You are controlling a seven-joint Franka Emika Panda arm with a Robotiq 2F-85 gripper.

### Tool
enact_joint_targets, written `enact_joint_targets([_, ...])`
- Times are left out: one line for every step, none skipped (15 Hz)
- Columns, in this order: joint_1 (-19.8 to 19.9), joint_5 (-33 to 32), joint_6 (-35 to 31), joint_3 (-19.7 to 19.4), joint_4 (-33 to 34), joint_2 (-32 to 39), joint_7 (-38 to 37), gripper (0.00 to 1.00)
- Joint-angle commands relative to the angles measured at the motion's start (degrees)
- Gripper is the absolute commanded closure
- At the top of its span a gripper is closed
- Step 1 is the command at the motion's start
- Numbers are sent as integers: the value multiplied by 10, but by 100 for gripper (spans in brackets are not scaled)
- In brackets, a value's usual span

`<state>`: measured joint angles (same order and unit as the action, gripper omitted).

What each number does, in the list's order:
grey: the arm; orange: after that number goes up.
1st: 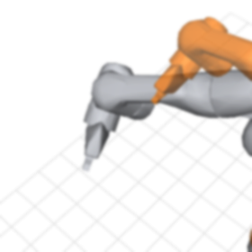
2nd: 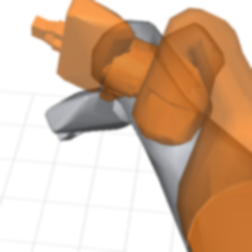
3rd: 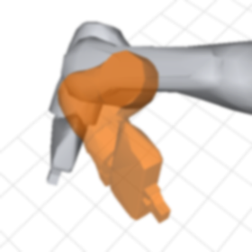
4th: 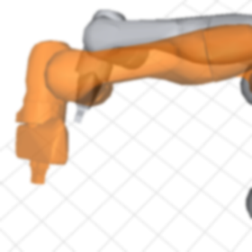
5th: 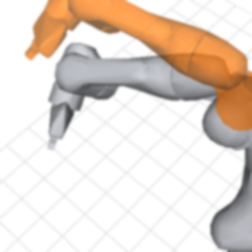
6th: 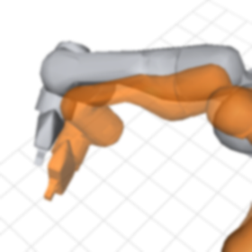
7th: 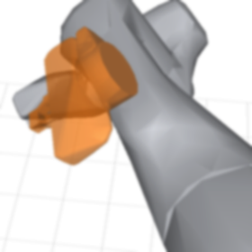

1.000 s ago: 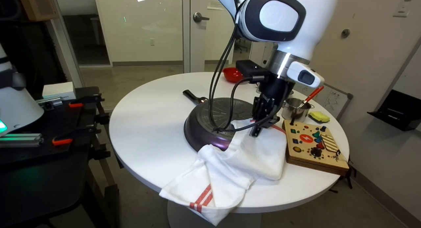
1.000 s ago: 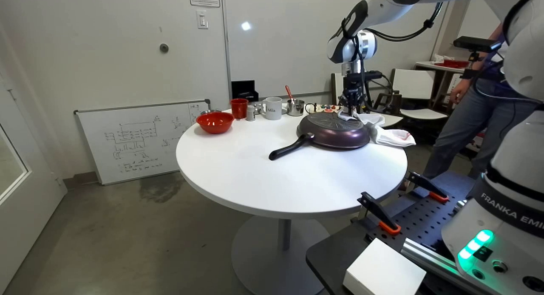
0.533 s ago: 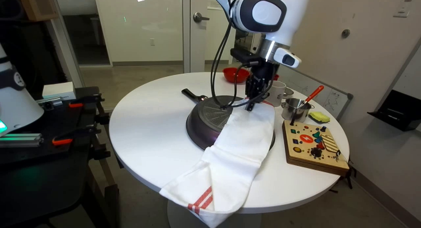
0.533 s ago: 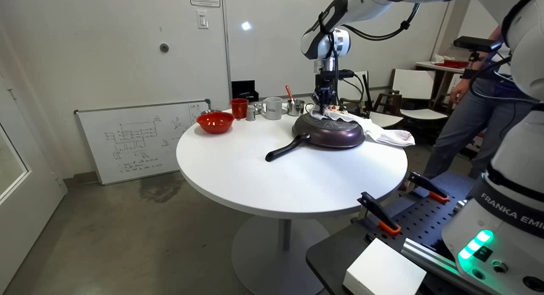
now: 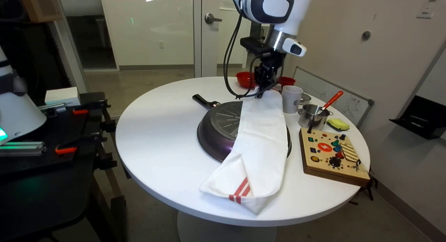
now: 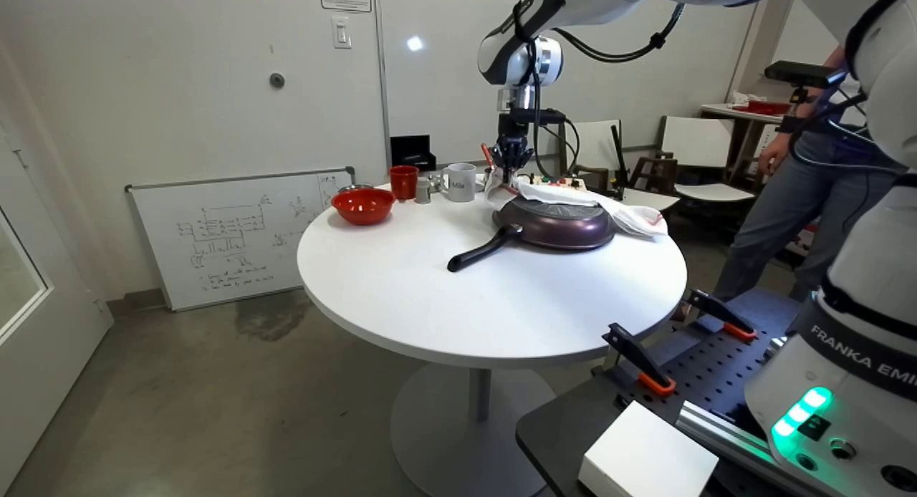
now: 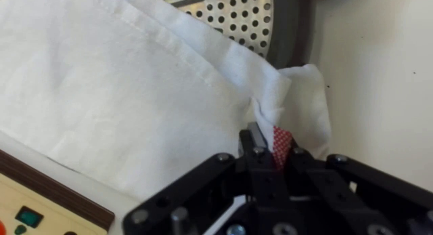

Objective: Use the towel to wipe the pan

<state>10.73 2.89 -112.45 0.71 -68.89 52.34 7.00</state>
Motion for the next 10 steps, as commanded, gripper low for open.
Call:
enact_joint_targets([5, 14, 76, 5, 53, -15, 20, 97])
enact_joint_targets([3, 7, 95, -4, 63, -23, 9, 97])
enact_joint_targets([8, 9, 136, -4, 76, -32, 17, 98])
enact_joint_targets([9, 4, 169, -11, 84, -44, 11, 98])
enact_joint_targets([15, 4, 199, -14, 89, -60, 16, 98])
enact_joint_targets([24, 10, 228, -13, 94, -74, 29, 98])
enact_joint_targets([34, 19, 265, -10, 100, -88, 36, 98])
enact_joint_targets([46, 31, 308, -6, 105, -103, 50, 98])
enact_joint_targets([55, 40, 338, -5, 107, -116, 63, 98])
enact_joint_targets([68, 46, 354, 1, 99, -131, 69, 98])
